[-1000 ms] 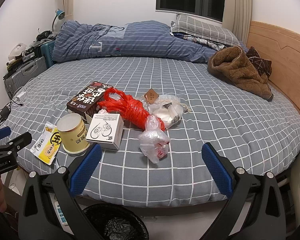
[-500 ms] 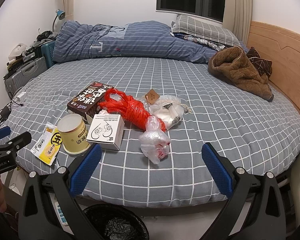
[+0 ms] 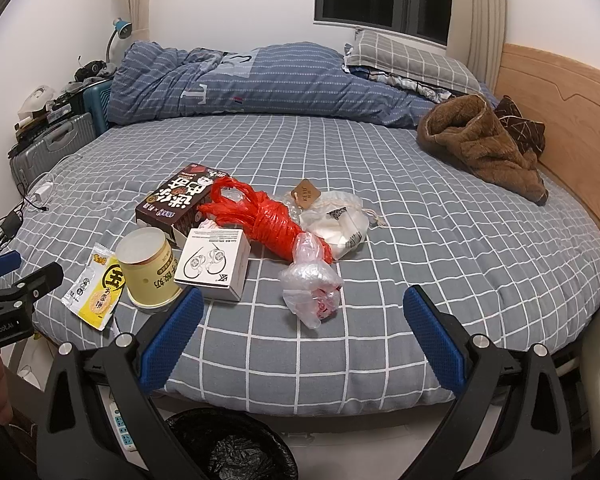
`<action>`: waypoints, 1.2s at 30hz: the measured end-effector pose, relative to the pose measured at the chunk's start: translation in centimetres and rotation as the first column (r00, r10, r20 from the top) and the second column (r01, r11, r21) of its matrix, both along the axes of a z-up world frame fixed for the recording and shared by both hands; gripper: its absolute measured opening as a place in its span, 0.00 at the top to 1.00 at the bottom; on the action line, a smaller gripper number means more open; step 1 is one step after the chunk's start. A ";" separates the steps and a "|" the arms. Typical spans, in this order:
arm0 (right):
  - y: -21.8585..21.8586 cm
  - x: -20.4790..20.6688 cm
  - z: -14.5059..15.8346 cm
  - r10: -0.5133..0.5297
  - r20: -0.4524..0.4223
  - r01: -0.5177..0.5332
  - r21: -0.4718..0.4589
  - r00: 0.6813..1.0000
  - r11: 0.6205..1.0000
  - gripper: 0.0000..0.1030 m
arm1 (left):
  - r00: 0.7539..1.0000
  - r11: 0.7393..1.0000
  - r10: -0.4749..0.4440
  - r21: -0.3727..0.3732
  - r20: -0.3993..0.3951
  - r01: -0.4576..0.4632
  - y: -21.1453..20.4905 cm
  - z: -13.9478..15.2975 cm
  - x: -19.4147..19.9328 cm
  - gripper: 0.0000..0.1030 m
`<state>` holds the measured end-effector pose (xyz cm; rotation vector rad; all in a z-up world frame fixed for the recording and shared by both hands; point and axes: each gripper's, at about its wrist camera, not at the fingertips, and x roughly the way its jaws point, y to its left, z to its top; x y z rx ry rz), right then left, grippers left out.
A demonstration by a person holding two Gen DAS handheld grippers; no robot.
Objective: Collect trash
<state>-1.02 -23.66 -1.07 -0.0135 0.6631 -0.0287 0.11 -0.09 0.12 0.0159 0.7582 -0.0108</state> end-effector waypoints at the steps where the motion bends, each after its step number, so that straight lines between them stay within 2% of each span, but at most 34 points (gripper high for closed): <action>1: 0.0 0.0 0.0 0.000 0.000 0.000 0.000 1.000 1.000 0.07 | 1.000 1.000 0.002 0.000 -0.001 -0.002 0.1 0.0 0.0 0.06; 8: 0.3 1.4 -0.4 0.008 -0.007 -0.009 -0.037 1.000 0.999 0.07 | 1.000 1.000 -0.009 0.009 -0.011 0.009 -0.5 -0.7 1.1 0.06; 15: -0.9 4.9 -2.3 -0.016 -0.066 0.013 -0.034 0.998 0.999 0.08 | 0.998 0.999 -0.039 0.015 -0.056 0.040 -2.2 -2.8 4.3 0.06; 21: -1.9 7.5 -4.8 -0.022 -0.144 0.021 -0.009 0.989 1.000 0.13 | 0.994 0.998 -0.052 0.015 -0.101 0.053 -3.7 -4.9 7.2 0.07; 26: -1.8 9.2 -6.0 0.001 -0.182 -0.001 0.002 0.983 1.000 0.18 | 0.990 0.998 -0.053 0.017 -0.129 0.056 -4.5 -6.3 8.8 0.07; 36: -1.8 11.2 -7.7 0.020 -0.232 -0.013 0.031 0.973 0.999 0.29 | 0.988 0.999 -0.054 -0.007 -0.147 0.054 -4.3 -7.8 10.7 0.15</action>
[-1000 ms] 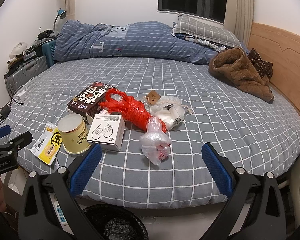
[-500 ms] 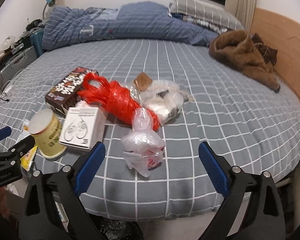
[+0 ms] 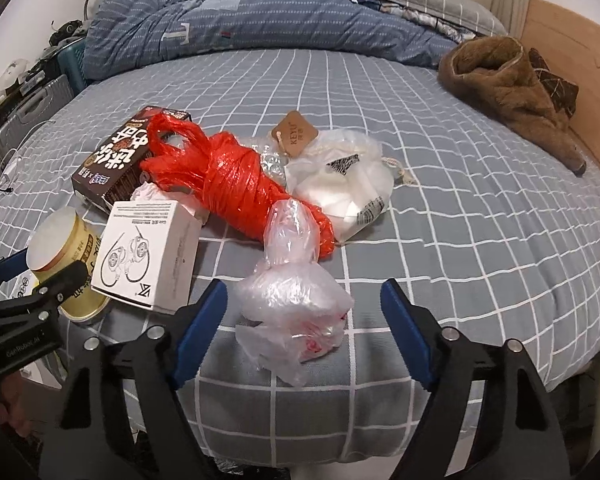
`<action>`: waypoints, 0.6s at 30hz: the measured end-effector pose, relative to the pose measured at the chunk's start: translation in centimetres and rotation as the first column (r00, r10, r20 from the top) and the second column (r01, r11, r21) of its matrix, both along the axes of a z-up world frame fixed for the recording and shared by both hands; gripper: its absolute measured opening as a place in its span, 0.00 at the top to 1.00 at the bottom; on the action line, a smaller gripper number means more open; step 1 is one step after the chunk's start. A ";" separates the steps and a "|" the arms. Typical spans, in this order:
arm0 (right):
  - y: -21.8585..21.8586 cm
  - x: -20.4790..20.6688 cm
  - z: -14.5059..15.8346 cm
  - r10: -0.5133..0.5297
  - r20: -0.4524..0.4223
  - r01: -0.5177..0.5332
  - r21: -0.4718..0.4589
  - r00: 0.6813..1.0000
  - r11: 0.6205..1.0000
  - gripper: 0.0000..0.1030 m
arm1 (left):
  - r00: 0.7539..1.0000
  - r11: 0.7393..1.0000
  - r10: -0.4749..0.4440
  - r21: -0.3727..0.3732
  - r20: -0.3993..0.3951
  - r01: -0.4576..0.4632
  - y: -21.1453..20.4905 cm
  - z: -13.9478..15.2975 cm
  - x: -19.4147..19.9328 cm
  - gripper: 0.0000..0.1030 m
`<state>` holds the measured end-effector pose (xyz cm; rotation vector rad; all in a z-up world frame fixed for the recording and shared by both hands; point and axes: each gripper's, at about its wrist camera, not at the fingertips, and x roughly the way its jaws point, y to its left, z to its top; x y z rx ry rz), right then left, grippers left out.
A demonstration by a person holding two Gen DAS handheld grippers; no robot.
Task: Collect trash
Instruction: 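Grasp the yellow paper cup with the left gripper while the right gripper grasps the clear plastic bag, then carry the cup with the left gripper while the right gripper carries the bag over the black bin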
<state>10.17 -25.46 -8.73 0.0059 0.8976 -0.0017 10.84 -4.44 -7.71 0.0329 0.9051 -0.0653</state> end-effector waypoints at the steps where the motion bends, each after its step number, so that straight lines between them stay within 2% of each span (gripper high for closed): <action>1: 0.0 0.1 -0.1 0.001 -0.004 -0.001 0.005 1.000 1.000 0.30 | 1.000 1.000 -0.001 -0.003 0.001 0.001 -0.1 -0.1 0.1 0.16; 6: 0.2 0.6 -0.7 0.010 -0.028 -0.009 0.030 1.000 0.999 0.39 | 1.000 0.999 -0.029 -0.021 -0.008 0.028 -0.4 -0.7 0.6 0.28; 14: -0.2 1.1 -1.6 -0.013 -0.053 0.017 0.059 0.999 0.998 0.43 | 1.000 1.000 -0.028 -0.013 0.010 0.028 -0.8 -1.4 0.7 0.29; 18: -0.1 1.0 -1.7 -0.017 -0.056 0.019 0.037 0.998 0.999 0.47 | 1.000 1.000 -0.024 0.000 0.018 0.024 -1.0 -1.5 0.6 0.29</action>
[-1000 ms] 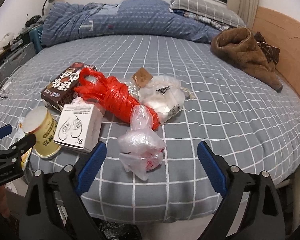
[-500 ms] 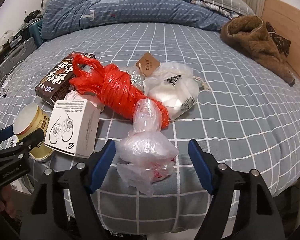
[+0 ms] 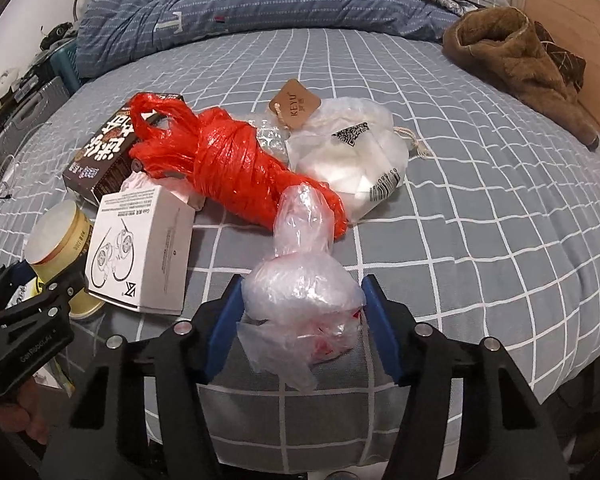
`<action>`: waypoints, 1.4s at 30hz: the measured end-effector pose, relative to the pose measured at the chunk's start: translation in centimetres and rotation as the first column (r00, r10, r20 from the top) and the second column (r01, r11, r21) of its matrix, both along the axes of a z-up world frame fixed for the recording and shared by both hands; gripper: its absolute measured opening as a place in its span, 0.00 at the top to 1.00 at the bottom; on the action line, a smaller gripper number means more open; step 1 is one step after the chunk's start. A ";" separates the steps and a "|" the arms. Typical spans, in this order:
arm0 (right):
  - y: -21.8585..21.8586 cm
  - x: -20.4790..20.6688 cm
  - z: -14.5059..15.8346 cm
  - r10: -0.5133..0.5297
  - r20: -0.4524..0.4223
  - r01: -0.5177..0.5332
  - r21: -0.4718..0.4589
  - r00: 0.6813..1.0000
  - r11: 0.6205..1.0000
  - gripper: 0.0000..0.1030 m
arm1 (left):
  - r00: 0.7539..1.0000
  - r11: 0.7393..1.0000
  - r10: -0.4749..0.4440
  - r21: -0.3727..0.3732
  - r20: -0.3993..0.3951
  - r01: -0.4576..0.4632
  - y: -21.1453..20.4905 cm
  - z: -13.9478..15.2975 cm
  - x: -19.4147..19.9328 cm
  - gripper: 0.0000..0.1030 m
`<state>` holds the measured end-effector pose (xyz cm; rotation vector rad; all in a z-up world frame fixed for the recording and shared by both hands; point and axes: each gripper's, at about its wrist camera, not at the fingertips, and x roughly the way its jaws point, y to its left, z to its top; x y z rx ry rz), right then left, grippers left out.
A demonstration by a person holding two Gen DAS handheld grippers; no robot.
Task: Collect trash
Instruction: 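Carry the cup with the left gripper while the right gripper carries the bag over the black bin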
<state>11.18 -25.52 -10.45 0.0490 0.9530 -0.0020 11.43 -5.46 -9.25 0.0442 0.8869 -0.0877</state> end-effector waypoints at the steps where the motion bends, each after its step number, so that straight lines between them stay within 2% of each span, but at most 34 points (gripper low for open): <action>1: 0.0 -0.1 0.0 -0.003 0.001 0.003 0.000 1.000 1.000 0.48 | 1.000 1.000 0.001 0.000 0.000 -0.001 0.0 0.0 0.0 0.29; 10: -0.2 -0.8 1.8 -0.016 0.054 0.015 0.010 0.998 1.000 0.49 | 1.000 1.000 0.017 -0.009 0.010 -0.017 0.2 1.0 -0.5 0.29; 22: 0.4 -3.1 4.7 -0.014 0.140 0.013 0.009 0.990 1.000 0.49 | 0.998 0.999 0.030 -0.025 0.052 -0.029 0.9 3.9 -2.5 0.29; 42: 0.9 -8.5 6.7 -0.011 0.185 0.008 0.015 0.983 1.000 0.48 | 0.997 0.999 0.021 -0.051 0.074 -0.017 1.9 6.3 -8.6 0.29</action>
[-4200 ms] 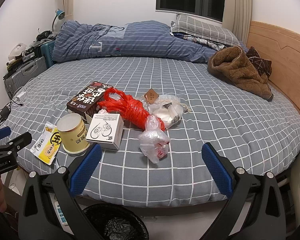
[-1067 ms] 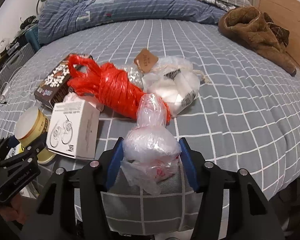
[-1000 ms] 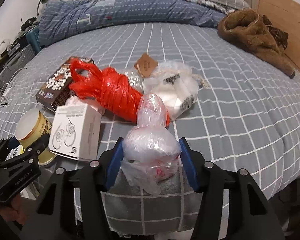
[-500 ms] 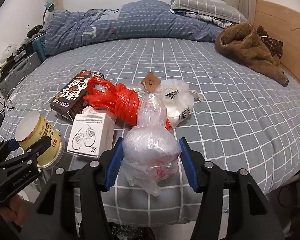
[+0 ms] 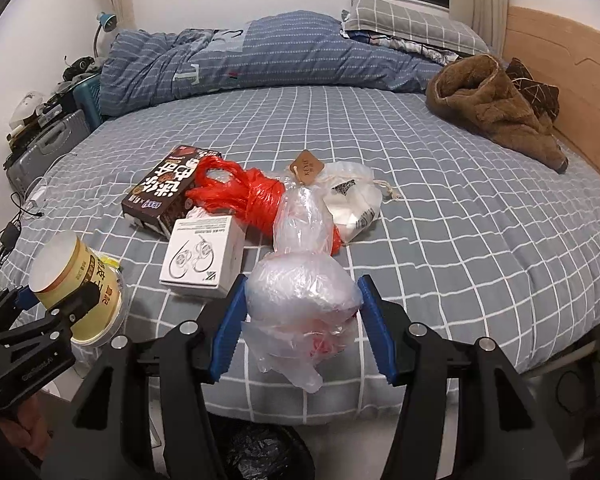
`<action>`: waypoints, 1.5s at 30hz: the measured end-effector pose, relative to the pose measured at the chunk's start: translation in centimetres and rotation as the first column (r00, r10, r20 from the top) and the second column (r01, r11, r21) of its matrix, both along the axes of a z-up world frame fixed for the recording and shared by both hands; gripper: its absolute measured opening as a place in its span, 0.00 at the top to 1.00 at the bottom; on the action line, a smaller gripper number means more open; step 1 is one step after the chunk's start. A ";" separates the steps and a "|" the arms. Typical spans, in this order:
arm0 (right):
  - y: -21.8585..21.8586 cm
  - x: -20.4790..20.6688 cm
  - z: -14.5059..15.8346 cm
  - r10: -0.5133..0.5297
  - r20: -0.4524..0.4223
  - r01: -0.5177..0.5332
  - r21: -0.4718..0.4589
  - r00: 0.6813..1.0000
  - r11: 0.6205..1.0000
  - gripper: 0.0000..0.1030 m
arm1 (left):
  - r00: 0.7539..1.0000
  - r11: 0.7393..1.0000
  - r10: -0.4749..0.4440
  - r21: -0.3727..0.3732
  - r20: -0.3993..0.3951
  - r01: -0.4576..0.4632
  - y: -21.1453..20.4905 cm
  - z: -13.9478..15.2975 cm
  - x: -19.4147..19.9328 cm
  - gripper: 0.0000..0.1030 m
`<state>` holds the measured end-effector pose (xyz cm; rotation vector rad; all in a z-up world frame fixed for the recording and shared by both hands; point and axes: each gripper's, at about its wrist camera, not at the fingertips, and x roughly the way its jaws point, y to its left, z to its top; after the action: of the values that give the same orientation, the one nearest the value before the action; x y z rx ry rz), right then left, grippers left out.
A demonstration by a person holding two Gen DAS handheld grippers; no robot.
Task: Collect trash
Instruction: 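Carry the cup with the left gripper while the right gripper carries the bag over the black bin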
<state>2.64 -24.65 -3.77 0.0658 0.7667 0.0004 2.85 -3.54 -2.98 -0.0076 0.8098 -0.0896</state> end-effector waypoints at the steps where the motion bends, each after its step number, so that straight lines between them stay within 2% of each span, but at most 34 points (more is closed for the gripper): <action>1: 0.1 -0.4 0.1 0.002 0.001 -0.002 0.001 1.000 1.000 0.48 | 1.000 1.000 -0.001 -0.002 0.000 0.001 0.1 0.1 -0.3 0.29; 10: 0.7 -3.4 0.4 0.017 0.004 -0.017 0.012 1.000 1.000 0.48 | 1.000 1.000 0.010 -0.006 -0.012 -0.010 0.7 0.1 -3.0 0.29; 28: 1.9 -7.9 -1.0 0.043 -0.043 -0.043 0.001 0.998 0.999 0.48 | 0.997 0.999 0.028 -0.014 -0.067 -0.029 2.1 -1.2 -8.3 0.29; 45: 4.0 -11.8 -4.0 0.086 -0.124 -0.084 0.025 0.988 0.996 0.48 | 0.989 0.999 0.038 0.023 -0.145 -0.035 2.6 -4.0 -12.4 0.29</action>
<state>-9.13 -20.64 -7.81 0.0521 0.8947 0.0857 -9.55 -0.90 -6.99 -0.0098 0.9557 -0.0465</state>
